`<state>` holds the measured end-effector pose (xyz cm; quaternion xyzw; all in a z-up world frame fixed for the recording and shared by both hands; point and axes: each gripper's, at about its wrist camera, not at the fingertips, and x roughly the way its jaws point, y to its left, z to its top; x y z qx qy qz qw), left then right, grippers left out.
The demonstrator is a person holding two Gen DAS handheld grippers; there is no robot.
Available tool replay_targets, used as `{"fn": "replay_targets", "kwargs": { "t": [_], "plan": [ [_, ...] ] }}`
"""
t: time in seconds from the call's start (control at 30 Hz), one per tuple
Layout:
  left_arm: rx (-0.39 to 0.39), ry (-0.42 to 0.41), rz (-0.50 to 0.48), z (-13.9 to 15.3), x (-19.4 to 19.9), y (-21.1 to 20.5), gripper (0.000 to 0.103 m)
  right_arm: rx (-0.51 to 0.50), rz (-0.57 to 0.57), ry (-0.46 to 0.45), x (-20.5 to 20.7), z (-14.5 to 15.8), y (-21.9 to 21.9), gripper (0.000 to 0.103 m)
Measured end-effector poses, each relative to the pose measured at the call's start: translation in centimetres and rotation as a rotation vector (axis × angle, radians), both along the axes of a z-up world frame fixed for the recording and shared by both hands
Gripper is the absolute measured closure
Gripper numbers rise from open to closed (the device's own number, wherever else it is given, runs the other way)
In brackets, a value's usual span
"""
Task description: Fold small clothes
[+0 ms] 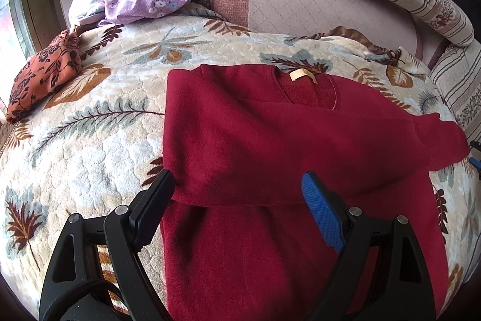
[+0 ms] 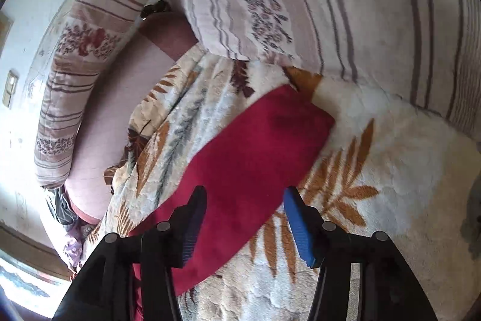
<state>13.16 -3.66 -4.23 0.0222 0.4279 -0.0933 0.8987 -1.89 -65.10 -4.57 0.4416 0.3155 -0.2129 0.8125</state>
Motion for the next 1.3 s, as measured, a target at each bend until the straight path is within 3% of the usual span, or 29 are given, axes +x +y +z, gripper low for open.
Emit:
{"fn": "replay_targets", "kwargs": {
  "t": [0.03, 0.1, 0.2, 0.43, 0.67, 0.77, 0.9, 0.97, 1.23, 1.27, 1.3],
  "plan": [
    [0.004, 0.001, -0.004, -0.1, 0.0, -0.2, 0.016, -0.002, -0.012, 0.010, -0.1, -0.5, -0.3, 0.055],
    [0.009, 0.004, -0.011, -0.3, 0.0, -0.5, 0.016, 0.001, -0.008, 0.017, -0.3, -1.1, -0.6, 0.088],
    [0.010, 0.009, -0.015, -0.4, 0.0, -0.7, 0.016, 0.003, -0.007, 0.010, -0.6, -1.3, -1.0, 0.100],
    [0.010, 0.008, -0.011, -0.5, 0.1, -0.6, 0.016, 0.015, -0.054, 0.020, -0.9, -1.2, -2.0, 0.101],
    [0.014, 0.021, -0.011, -0.9, 0.5, -0.7, 0.016, 0.071, -0.084, 0.038, -1.1, -2.6, -2.7, 0.095],
    [0.022, 0.024, -0.014, -1.1, 0.6, -0.8, 0.016, 0.070, -0.096, 0.013, -1.4, -2.6, -2.8, 0.089],
    [0.023, 0.028, -0.014, -1.3, 0.6, -1.0, 0.016, 0.075, -0.093, -0.028, -1.5, -2.4, -2.7, 0.069],
    [0.024, 0.029, -0.016, -1.4, 0.6, -1.0, 0.016, 0.057, -0.089, -0.022, -1.1, -2.3, -2.5, 0.067],
    [0.033, 0.031, -0.020, -1.7, 0.5, -1.2, 0.016, -0.007, -0.084, -0.018, 1.7, -2.4, -3.0, 0.067],
    [0.034, 0.031, -0.022, -1.7, 0.5, -1.3, 0.016, -0.014, -0.084, -0.023, 2.1, -2.4, -3.1, 0.077],
    [0.035, 0.031, -0.023, -1.6, 0.5, -1.4, 0.016, -0.016, -0.075, -0.027, 2.6, -2.3, -3.2, 0.094]
  ]
}}
